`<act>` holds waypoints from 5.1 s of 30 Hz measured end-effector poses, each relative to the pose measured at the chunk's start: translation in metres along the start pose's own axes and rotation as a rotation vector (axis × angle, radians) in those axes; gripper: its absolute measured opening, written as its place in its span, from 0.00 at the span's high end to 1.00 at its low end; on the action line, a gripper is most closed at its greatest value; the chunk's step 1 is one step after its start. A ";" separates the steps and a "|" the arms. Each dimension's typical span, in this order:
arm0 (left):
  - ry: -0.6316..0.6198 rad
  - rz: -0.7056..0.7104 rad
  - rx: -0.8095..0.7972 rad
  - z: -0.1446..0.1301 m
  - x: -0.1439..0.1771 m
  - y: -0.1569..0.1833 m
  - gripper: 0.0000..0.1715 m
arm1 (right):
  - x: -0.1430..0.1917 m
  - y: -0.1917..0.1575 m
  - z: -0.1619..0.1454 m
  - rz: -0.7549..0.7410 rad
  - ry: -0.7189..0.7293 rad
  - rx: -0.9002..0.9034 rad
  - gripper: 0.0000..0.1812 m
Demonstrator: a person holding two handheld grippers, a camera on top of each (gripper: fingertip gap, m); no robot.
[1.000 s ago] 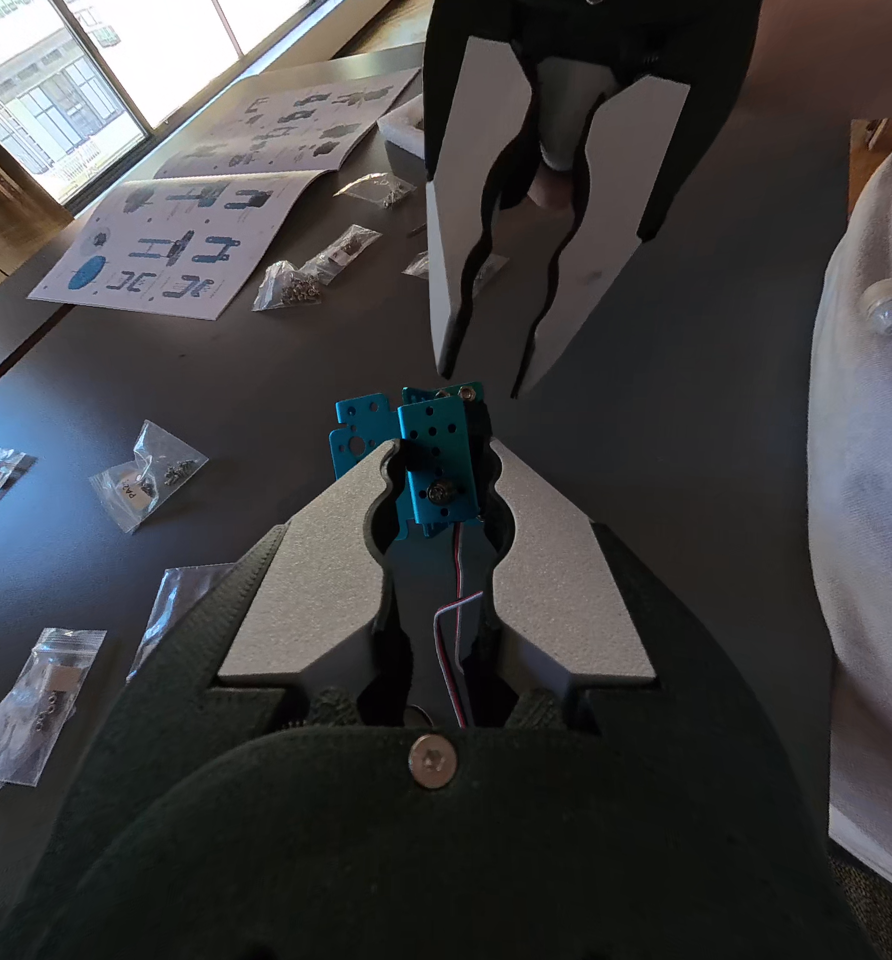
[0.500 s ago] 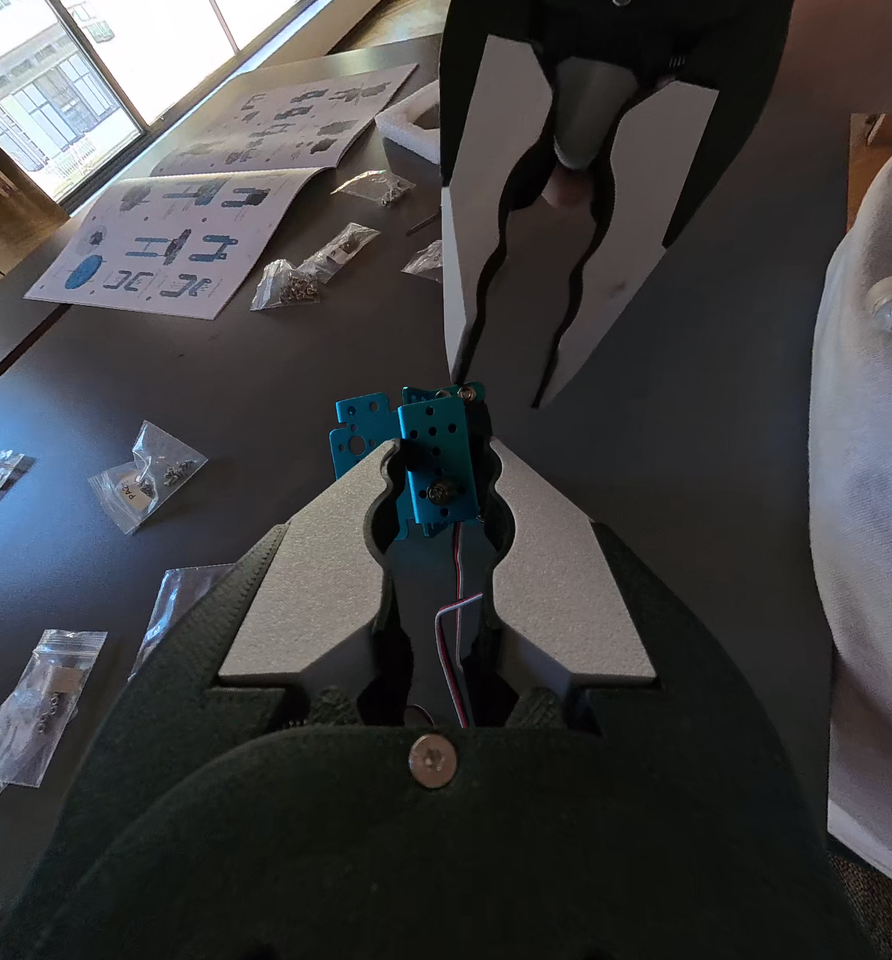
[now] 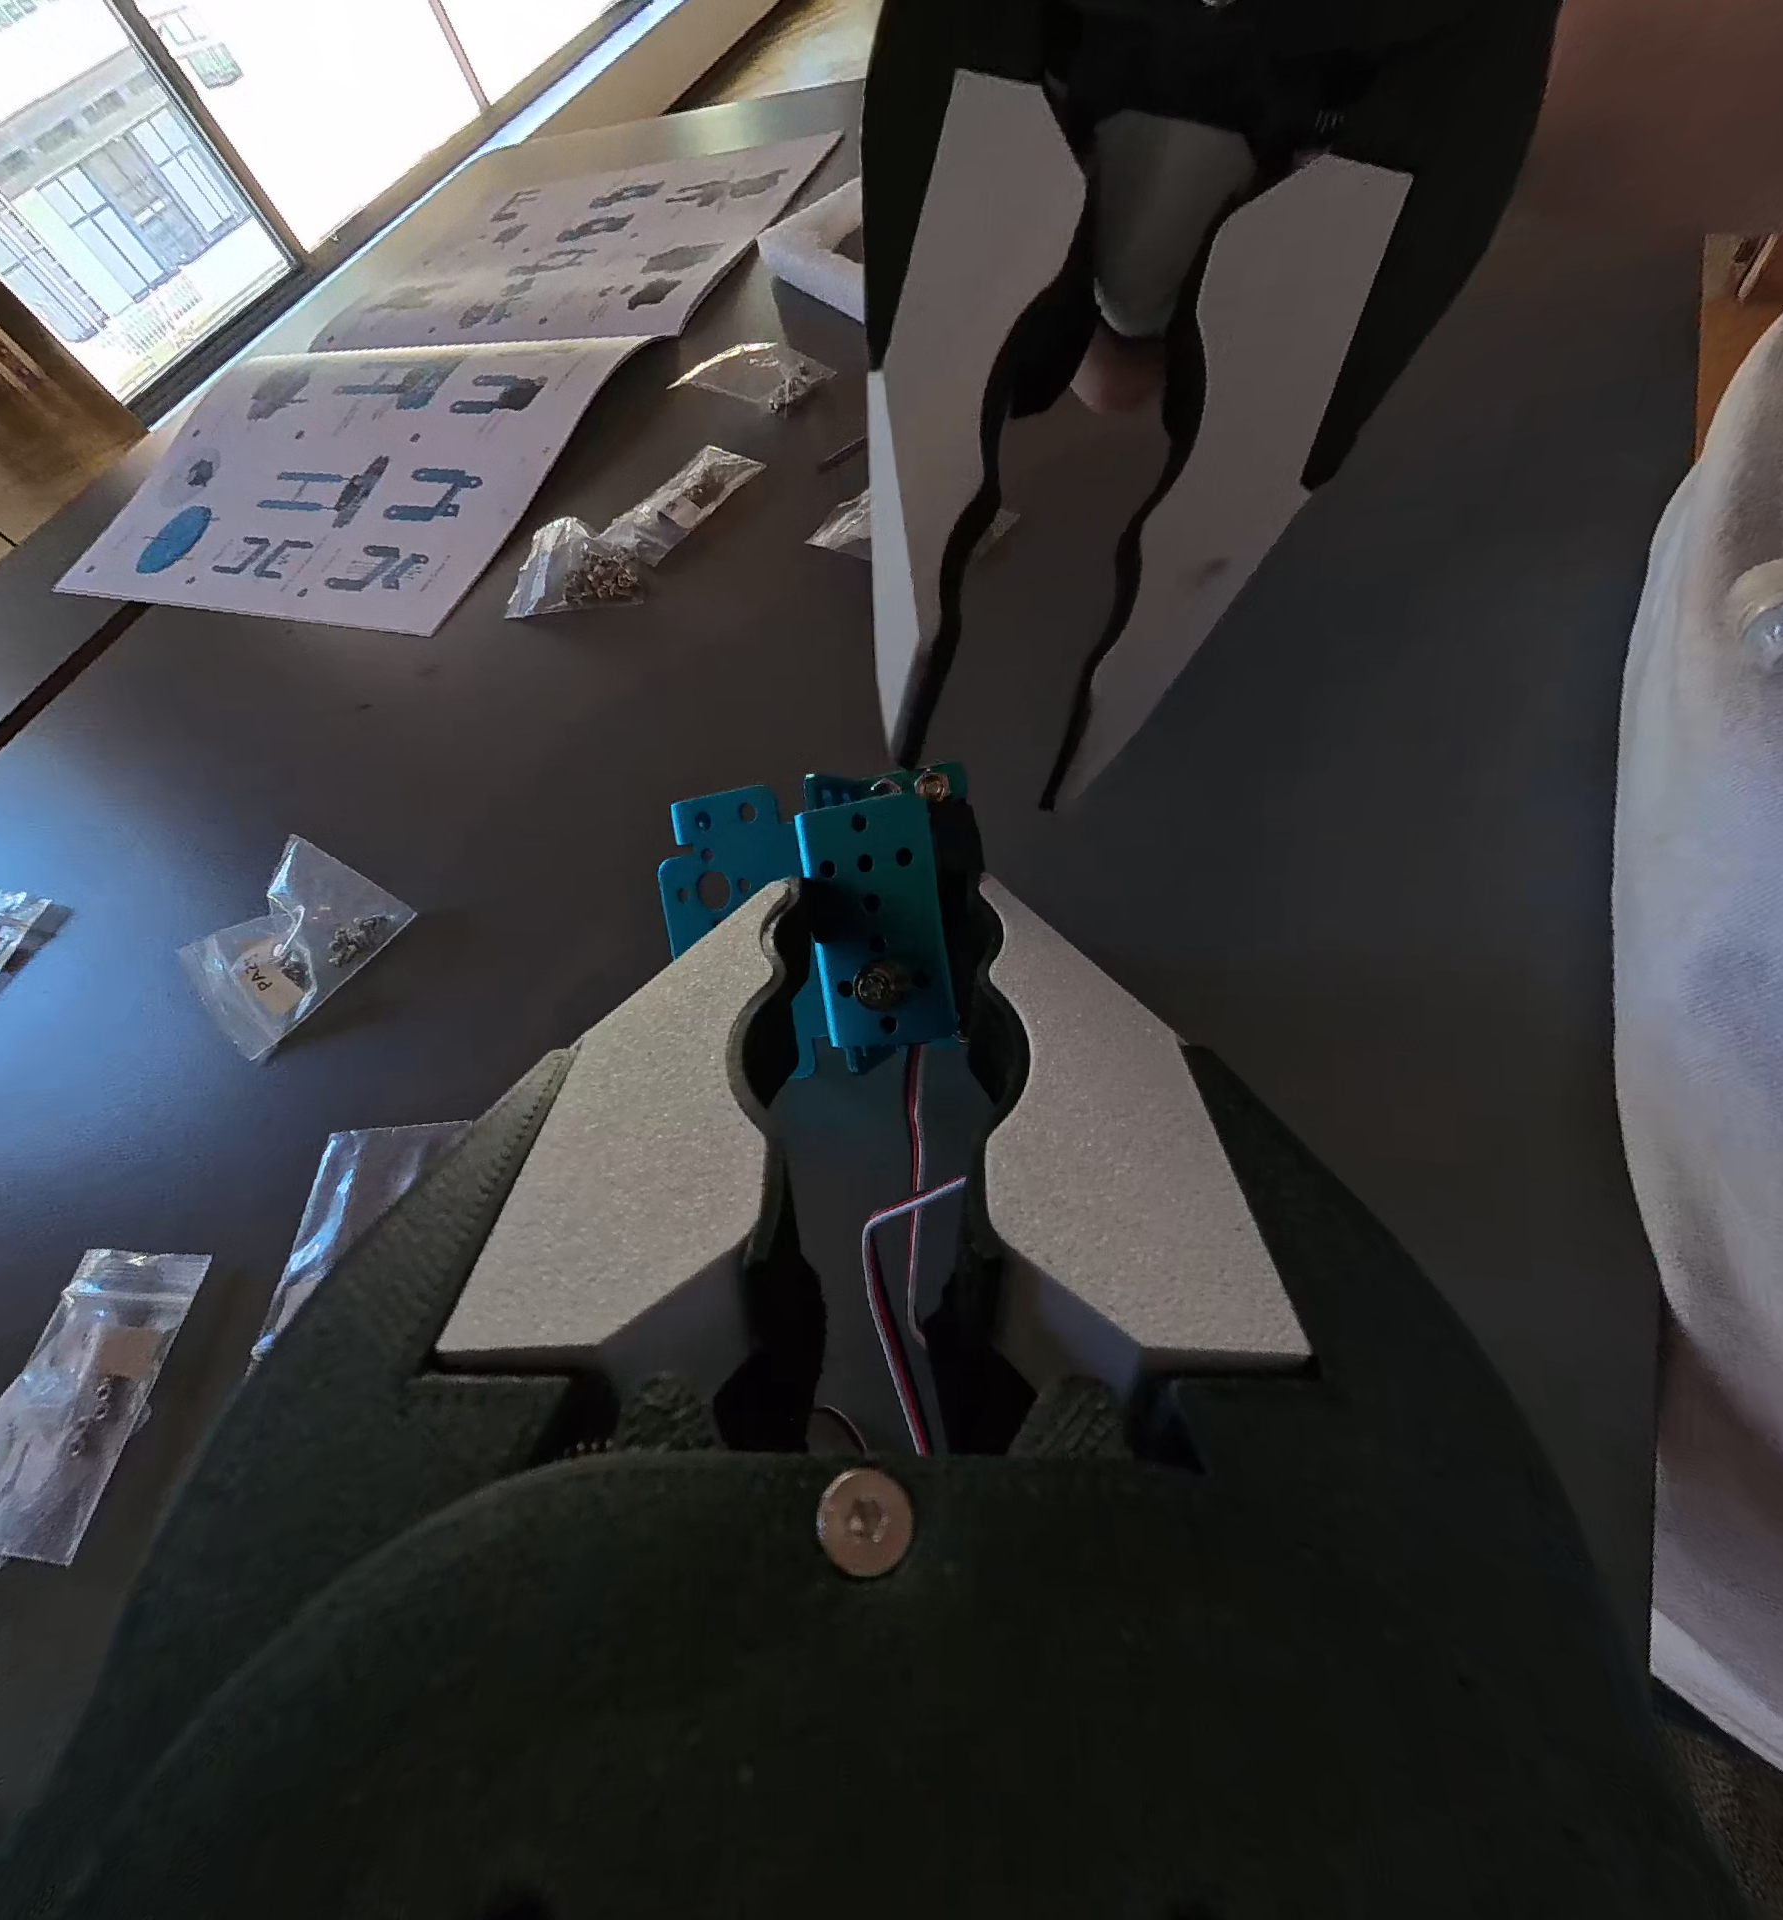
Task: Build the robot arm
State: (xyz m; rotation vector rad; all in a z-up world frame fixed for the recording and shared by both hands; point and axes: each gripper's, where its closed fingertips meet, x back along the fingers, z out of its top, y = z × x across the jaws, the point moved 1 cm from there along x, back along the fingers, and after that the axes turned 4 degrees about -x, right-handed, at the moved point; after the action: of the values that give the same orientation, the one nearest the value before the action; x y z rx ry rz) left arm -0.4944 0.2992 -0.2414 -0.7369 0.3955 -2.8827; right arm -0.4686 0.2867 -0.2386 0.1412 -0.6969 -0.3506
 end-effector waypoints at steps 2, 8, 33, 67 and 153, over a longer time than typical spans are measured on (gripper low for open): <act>0.000 0.001 -0.002 0.000 0.000 0.000 0.83 | -0.001 0.005 -0.001 -0.026 -0.005 0.003 0.82; -0.002 0.004 0.000 0.000 0.000 0.000 0.83 | -0.005 0.000 -0.004 -0.018 -0.026 0.014 0.79; 0.009 0.036 0.044 -0.012 0.013 0.004 0.83 | 0.005 0.003 0.010 -0.010 0.079 -0.029 0.88; -0.037 -0.099 0.028 -0.015 0.015 0.011 0.84 | -0.005 0.008 0.018 0.300 0.258 -0.256 0.88; -0.267 -0.072 0.078 -0.002 -0.006 0.014 0.84 | 0.010 -0.009 0.001 0.049 0.133 0.001 0.83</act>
State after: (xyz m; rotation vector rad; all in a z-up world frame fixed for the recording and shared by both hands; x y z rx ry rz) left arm -0.4891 0.2870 -0.2495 -1.1246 0.2260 -2.7915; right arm -0.4646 0.2749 -0.2345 0.1466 -0.5686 -0.2907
